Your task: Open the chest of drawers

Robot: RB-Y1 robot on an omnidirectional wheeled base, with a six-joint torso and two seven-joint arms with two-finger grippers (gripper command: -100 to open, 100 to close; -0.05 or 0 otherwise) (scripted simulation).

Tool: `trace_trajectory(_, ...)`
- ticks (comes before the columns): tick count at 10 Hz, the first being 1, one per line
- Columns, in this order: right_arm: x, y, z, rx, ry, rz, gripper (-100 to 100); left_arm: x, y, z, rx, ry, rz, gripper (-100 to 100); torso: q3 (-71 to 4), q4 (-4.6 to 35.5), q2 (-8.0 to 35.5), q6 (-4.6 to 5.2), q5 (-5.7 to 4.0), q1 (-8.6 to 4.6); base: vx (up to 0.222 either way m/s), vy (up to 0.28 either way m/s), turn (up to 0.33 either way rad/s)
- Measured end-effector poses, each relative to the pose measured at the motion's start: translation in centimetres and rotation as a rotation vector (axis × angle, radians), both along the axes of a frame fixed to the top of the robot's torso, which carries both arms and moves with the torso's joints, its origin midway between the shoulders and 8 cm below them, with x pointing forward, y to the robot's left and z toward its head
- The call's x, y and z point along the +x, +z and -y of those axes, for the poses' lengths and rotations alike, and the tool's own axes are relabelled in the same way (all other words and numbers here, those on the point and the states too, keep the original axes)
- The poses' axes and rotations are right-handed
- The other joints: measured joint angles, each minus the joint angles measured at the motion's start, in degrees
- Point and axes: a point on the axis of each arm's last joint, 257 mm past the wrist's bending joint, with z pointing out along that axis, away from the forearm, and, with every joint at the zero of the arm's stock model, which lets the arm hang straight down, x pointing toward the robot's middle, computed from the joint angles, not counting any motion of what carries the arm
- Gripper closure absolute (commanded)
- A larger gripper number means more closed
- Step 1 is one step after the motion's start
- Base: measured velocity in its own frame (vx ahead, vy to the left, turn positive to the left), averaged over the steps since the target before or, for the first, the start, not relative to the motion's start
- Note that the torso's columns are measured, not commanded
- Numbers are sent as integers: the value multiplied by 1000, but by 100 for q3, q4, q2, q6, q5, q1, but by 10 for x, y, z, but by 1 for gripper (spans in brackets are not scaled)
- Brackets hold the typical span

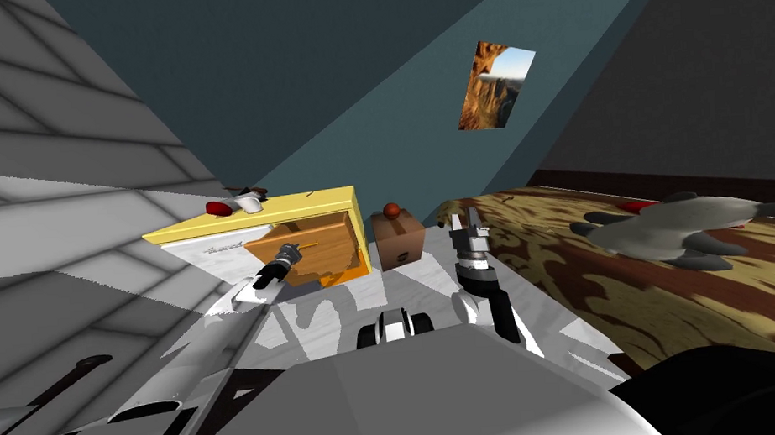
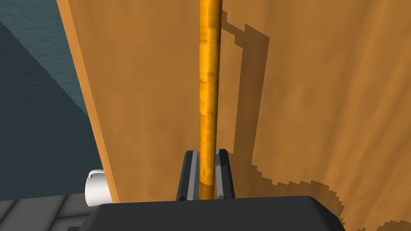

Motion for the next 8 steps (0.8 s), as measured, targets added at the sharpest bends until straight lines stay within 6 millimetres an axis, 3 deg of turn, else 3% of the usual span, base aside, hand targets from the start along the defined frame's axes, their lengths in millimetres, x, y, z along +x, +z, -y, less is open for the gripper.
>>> trace_trajectory(1, 0, 0, 0, 0, 0, 0, 0, -2, -5, 1, -2, 0, -8, -100, -21, -5, -36, 0, -4, 0, -25, -17, -96)
trace_trajectory(8, 0, 0, 0, 0, 0, 0, 0, -33, 10, -53, -5, 71, -14, -100, -22, -33, -37, 2, 24, 19, -9, -20, -97)
